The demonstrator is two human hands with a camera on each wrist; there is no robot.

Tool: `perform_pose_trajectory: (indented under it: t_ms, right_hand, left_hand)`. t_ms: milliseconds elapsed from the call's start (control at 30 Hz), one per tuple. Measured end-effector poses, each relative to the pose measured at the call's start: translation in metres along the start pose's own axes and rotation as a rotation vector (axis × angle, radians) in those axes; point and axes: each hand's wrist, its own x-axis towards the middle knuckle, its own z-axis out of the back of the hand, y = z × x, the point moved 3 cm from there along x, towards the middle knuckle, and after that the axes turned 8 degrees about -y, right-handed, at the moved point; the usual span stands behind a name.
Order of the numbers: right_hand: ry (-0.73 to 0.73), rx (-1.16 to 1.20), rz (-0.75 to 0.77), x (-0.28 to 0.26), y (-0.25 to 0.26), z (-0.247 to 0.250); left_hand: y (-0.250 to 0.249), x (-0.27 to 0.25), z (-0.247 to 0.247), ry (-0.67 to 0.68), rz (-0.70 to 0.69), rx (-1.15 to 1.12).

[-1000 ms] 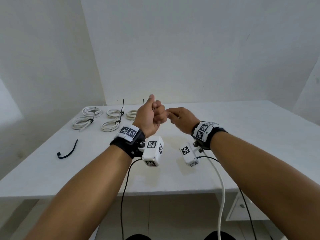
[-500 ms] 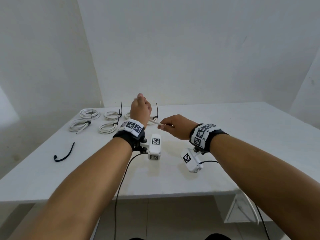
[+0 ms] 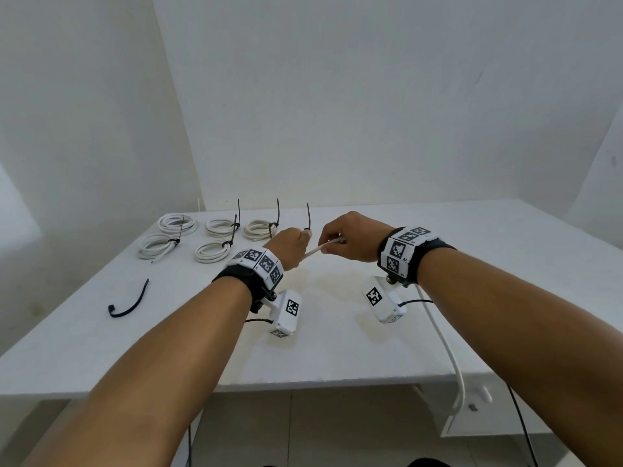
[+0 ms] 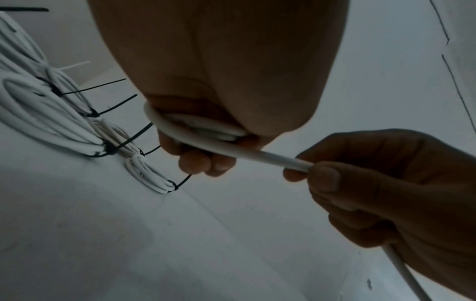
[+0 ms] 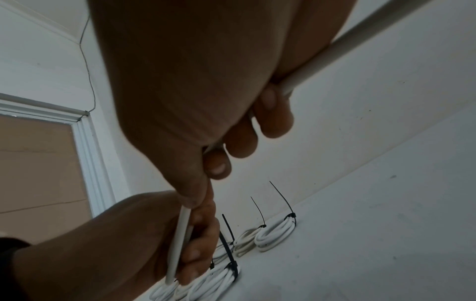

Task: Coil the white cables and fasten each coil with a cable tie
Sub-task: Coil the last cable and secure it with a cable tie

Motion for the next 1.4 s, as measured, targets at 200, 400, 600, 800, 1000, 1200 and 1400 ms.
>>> perform_pose_trajectory:
  t_ms: [200, 400, 600, 800, 1000, 1200, 1400]
  right_hand:
    - [-0.055, 0.047, -0.043, 0.004, -0.009, 0.015]
    - [-0.134, 0.132, -0.116, 0.009, -0.026, 0.013]
    - [-0.194, 0.247, -0.089, 0.008, -0.020, -0.003]
    - [-0.181, 0.265, -0.102, 0.005, -0.013, -0.016]
    - [-0.137, 0.314, -0.209, -0.002, -0.017, -0.030]
    - [-0.048, 0.243, -0.198, -0.007, -0.002, -0.038]
    - [0.022, 0.097, -0.106, -0.012, 0.002, -0.045]
  left_hand:
    - [0.021, -0.009, -0.007, 0.161, 0.130, -0.248]
    - [0.006, -0.032, -0.016, 0.370, 0.194, -0.852]
    - [-0.011, -0.032, 0.000, 0.441, 0.130, -1.302]
    - [-0.018, -0.034, 0.005, 0.486, 0.072, -1.529]
    - [-0.025, -0.033, 0.006, 0.433, 0.075, -1.647]
    - [-0.030, -0.012, 0.009, 0.132, 0.102, -1.722]
    - [-0.019, 0.005, 0.006, -0.222, 0.143, -1.522]
